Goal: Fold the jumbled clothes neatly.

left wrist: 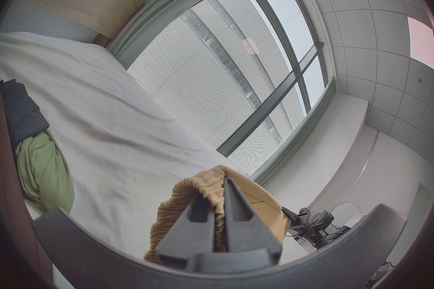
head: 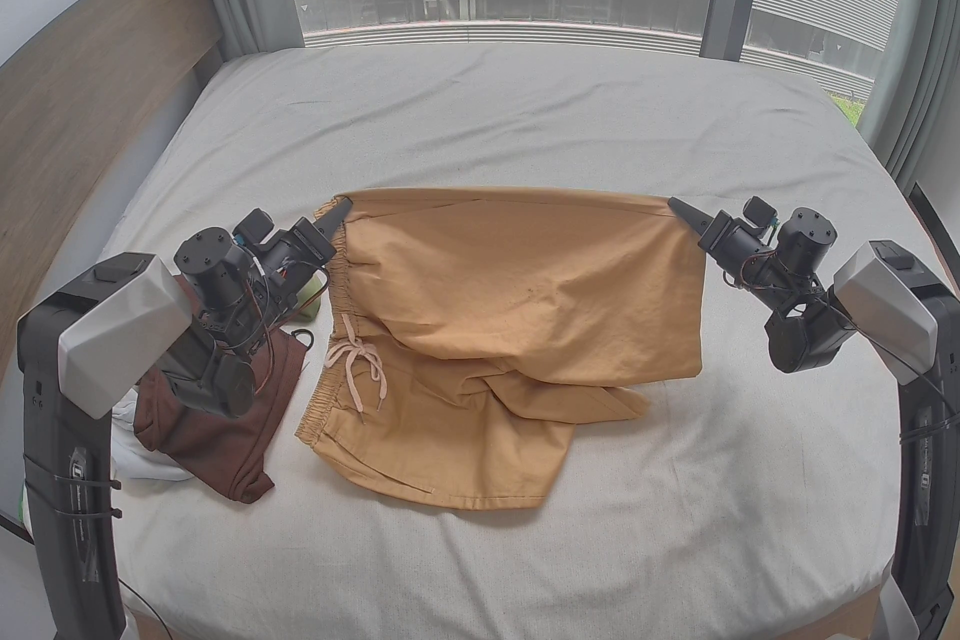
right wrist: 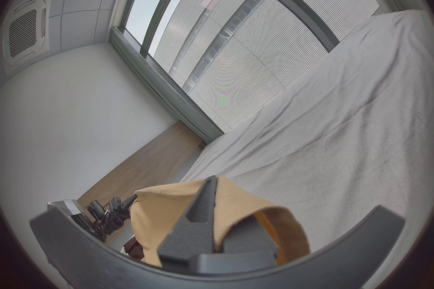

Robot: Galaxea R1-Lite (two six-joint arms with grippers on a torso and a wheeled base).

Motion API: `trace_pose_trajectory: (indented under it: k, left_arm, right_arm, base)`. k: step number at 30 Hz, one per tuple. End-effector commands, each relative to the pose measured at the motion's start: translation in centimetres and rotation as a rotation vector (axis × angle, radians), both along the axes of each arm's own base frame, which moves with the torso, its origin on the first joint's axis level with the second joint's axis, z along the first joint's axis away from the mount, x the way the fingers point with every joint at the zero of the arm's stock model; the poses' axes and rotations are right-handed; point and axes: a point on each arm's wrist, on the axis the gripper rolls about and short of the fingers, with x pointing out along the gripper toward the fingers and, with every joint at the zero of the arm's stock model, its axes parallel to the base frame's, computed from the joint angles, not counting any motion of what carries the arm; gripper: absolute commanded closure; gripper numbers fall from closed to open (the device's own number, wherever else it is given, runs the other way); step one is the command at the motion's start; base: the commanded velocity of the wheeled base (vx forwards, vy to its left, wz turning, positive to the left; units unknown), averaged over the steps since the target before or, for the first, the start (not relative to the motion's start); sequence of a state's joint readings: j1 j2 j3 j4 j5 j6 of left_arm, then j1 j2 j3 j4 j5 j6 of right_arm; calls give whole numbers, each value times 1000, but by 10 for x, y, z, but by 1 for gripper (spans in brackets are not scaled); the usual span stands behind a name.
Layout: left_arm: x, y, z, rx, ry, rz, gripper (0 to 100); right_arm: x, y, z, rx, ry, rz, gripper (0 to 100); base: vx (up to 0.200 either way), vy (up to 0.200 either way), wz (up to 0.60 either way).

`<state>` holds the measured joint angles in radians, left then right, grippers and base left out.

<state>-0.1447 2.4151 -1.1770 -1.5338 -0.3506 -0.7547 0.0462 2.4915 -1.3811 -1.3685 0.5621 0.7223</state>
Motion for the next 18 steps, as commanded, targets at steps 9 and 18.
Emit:
trace_pose_trajectory:
  k: [9,18]
  left_arm:
    - [10,-5,-6,-1,9,-9,0]
    - [12,-8,-13,3,95,1,0]
  right_arm:
    - [11,-9,2,2,-32,-22,0]
    - [-6,-24,-14,-45,15,-64,0]
  base:
    - [0,0,0]
    - [0,0,0]
